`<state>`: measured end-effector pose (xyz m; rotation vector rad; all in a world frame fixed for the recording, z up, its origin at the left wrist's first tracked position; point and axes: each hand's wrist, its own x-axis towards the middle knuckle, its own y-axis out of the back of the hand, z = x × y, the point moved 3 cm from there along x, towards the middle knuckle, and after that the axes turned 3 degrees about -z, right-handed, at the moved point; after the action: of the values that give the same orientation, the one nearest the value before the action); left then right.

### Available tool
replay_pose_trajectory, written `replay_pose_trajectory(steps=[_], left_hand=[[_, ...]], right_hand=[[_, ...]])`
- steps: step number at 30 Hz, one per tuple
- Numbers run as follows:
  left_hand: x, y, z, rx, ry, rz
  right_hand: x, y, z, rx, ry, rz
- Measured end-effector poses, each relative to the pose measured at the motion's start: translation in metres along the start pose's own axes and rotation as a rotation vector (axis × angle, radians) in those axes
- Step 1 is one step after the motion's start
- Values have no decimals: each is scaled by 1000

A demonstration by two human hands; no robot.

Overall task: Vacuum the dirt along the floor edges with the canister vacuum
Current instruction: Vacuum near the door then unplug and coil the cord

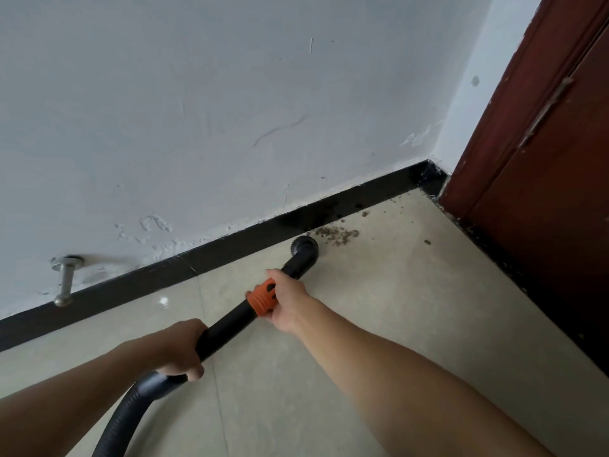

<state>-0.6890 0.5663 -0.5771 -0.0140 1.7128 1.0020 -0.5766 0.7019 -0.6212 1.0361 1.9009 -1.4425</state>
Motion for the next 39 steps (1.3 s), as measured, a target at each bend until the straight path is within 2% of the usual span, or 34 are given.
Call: replay_pose_trajectory(steps=[7,11,15,19,25,28,35,39], left_hand=[[23,17,26,-41,-88,177],[25,13,16,2,-59,98],[25,15,13,76,-44,10],[35,25,40,68,-87,43],[38,26,55,-44,-73,75],[36,28,49,2,-66,75],[43,29,49,185,-88,-2],[49,34,72,123,-111,35]], right_hand=[[16,2,-39,-43,131,37],[12,2,-23,-11,133,49],[-1,15,-1,79,143,139],[-5,33,-26,93,211,202],[7,18,-59,-33,180,102],[10,16,-51,-13,167,106],[3,45,-11,117,212,313],[1,55,-41,116,241,299]])
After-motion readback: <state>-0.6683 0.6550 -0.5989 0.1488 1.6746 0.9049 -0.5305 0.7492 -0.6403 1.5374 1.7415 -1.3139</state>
